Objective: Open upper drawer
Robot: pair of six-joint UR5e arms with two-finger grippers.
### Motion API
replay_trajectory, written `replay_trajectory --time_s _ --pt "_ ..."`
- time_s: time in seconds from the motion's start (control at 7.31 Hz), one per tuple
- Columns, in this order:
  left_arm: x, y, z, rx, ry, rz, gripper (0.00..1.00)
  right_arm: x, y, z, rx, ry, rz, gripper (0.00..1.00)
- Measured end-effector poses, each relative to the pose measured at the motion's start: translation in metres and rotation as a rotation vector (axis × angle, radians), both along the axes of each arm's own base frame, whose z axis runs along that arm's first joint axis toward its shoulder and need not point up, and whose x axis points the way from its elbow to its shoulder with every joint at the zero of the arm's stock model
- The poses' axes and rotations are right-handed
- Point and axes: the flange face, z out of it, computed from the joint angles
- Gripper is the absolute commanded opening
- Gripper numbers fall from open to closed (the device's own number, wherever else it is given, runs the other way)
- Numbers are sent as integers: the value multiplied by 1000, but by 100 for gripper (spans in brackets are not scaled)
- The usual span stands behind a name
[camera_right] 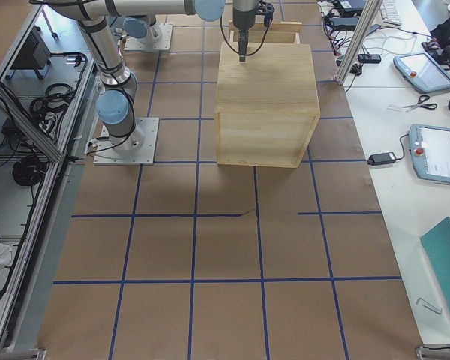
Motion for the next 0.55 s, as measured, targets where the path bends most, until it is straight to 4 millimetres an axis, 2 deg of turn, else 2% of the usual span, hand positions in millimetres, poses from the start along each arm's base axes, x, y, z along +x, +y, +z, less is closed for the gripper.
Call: replay_trajectory --time_s 0.27,0.55 --pt "27 -3 1 2 -1 -34 100 0 0 0 0 -1 0 100" --pt "34 6 9 24 18 -68 100 0 0 0 0 -1 0 100"
